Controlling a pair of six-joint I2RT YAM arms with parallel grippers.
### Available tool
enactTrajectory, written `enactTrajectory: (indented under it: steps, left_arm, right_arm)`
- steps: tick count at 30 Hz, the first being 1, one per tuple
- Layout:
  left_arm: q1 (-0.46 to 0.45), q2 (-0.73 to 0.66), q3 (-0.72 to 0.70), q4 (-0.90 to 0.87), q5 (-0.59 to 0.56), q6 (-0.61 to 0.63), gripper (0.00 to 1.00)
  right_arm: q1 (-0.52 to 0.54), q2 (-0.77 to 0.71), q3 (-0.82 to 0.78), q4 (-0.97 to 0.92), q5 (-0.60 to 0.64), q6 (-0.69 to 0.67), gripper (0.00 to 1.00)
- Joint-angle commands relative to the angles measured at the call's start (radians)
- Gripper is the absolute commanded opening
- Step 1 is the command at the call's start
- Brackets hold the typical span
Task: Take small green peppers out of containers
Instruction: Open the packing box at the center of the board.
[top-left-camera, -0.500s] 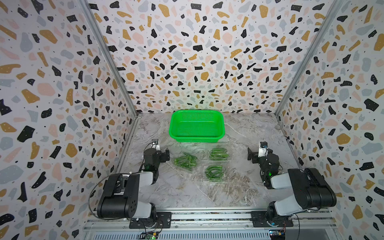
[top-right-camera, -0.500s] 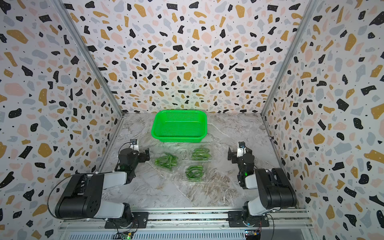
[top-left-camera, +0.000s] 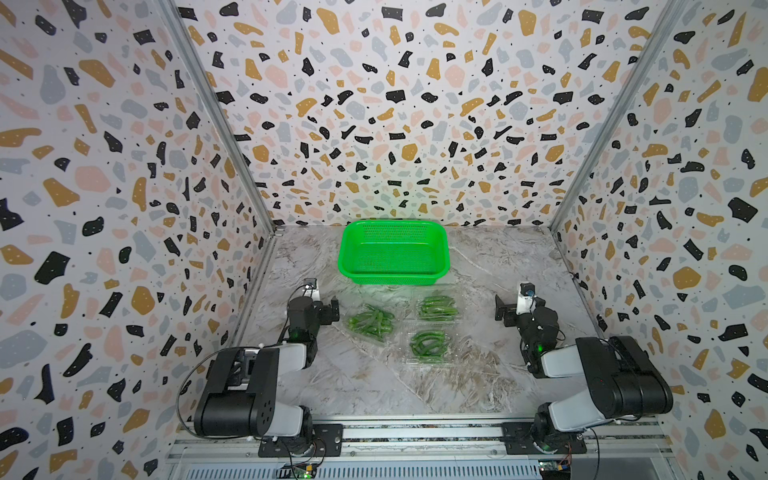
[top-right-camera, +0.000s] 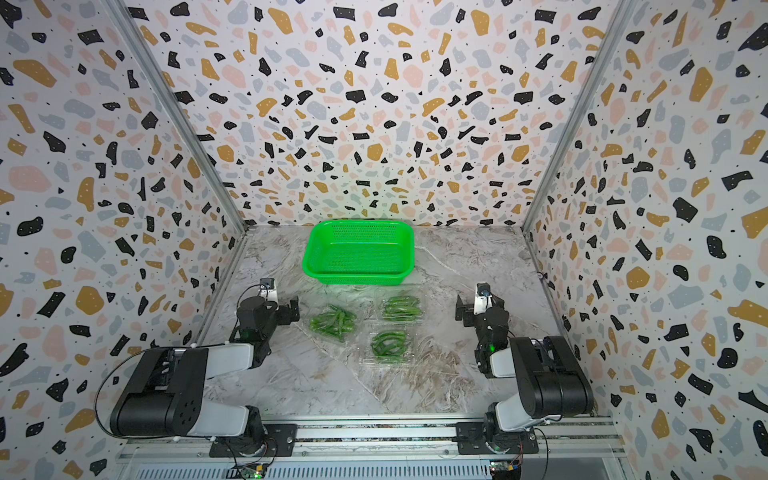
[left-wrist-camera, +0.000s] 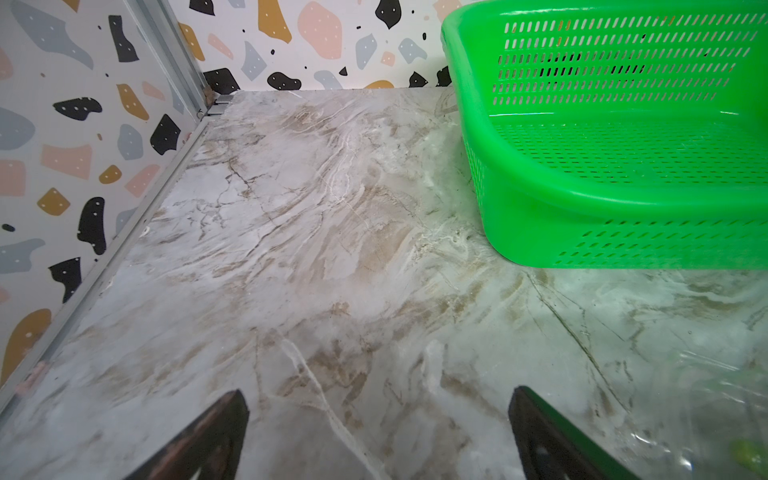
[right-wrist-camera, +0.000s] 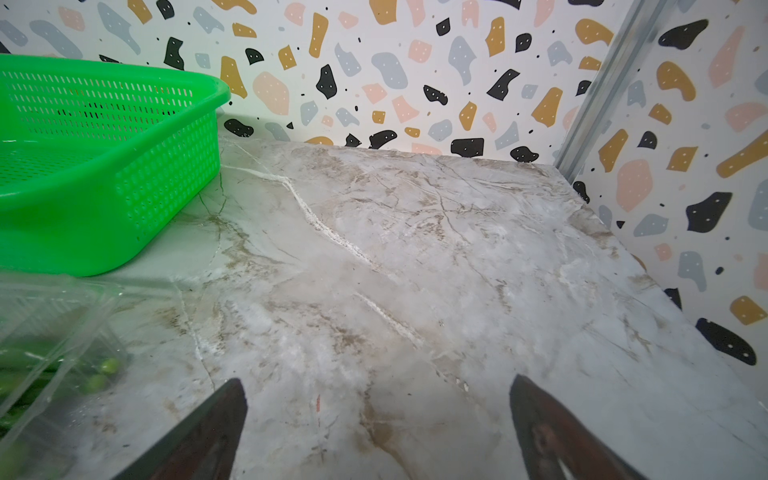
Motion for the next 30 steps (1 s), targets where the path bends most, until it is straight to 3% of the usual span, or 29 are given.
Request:
enactTrajectory:
  steps: [1,9,13,15,19,22,27,30]
  left_arm:
    - [-0.003,-0.015,0.000,0.037,0.007,0.009,0.99]
    - [-0.004,-0.014,0.000,0.038,0.007,0.009,0.99]
    - [-0.004,-0.047,0.040,-0.036,-0.107,-0.035,0.99]
    - [-0.003,-0.103,0.197,-0.361,-0.184,-0.070,0.99]
    - [-0.003,-0.101,0.453,-0.741,-0.197,-0.094,0.99]
    - [-0.003,-0.093,0.642,-1.023,-0.135,-0.145,0.99]
    - [-0.006,-0.094,0.887,-1.406,0.069,-0.274,0.99]
    - [-0.044,-0.127,0.925,-1.524,0.155,-0.319,0.99]
  right_arm:
    - [-0.004,-0.020,0.011,0.021,-0.009,0.002,1.00]
    - [-0.004,-0.020,0.012,0.021,-0.007,0.001,1.00]
    - [0.010,-0.040,0.039,-0.039,0.032,0.002,1.00]
    - [0.024,-0.064,0.166,-0.279,0.099,0.018,1.00]
    - [0.024,-0.001,0.445,-0.749,0.160,0.190,1.00]
    - [0.043,0.035,0.601,-0.979,0.147,0.304,1.00]
    - [0.142,0.046,0.829,-1.357,0.129,0.366,1.00]
    - [0.180,-0.015,0.858,-1.457,-0.059,0.396,1.00]
